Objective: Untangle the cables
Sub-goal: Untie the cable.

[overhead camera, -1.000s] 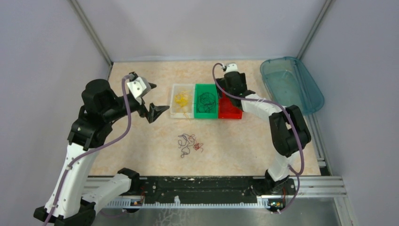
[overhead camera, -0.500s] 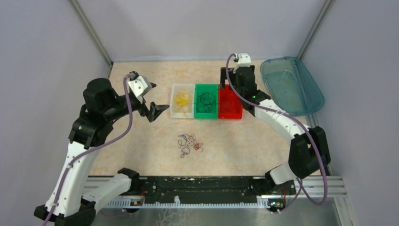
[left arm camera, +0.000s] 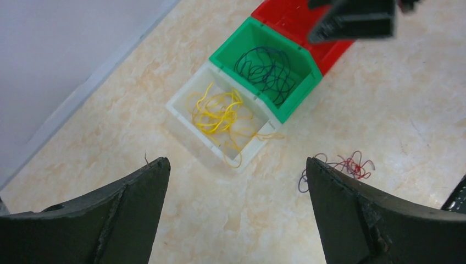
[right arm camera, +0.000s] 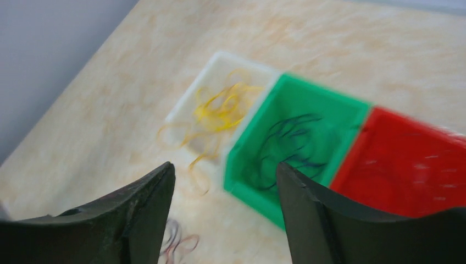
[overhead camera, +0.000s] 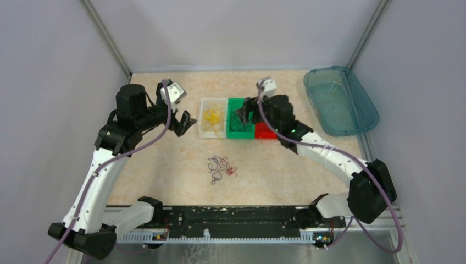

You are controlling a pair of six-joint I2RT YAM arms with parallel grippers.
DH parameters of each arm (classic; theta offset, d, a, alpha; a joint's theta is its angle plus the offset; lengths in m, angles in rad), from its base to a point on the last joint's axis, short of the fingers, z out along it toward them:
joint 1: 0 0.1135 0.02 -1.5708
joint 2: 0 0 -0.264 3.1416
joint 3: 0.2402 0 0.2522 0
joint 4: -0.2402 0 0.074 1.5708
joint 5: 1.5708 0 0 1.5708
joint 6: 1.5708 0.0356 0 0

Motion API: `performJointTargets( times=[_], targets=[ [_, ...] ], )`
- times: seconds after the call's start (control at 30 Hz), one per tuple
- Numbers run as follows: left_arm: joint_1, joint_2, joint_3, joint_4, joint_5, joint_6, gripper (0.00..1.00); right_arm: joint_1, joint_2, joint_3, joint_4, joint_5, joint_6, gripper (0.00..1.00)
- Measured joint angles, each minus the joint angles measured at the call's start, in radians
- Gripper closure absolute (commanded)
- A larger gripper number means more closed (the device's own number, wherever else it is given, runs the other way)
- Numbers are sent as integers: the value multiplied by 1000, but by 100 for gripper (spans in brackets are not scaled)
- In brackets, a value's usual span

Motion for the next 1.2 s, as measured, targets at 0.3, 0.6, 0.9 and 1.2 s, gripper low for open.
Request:
performJointTargets(
  times=[0.3, 0.6, 0.9, 1.2],
  targets=[
    [195, -1, -179, -23, 87, 126, 1, 307, 104, -171, 34, -105, -43, 32],
    [221, -17, -378, -70, 129, 248, 1, 403, 227, -160, 46, -116, -117, 34],
    [296, -17, -378, -12, 192, 224, 2, 403, 392, 24, -48, -203, -261, 48],
    [296, -18, -379, 22, 224, 190, 2, 404, 462, 55, -119, -256, -302, 88]
  ],
)
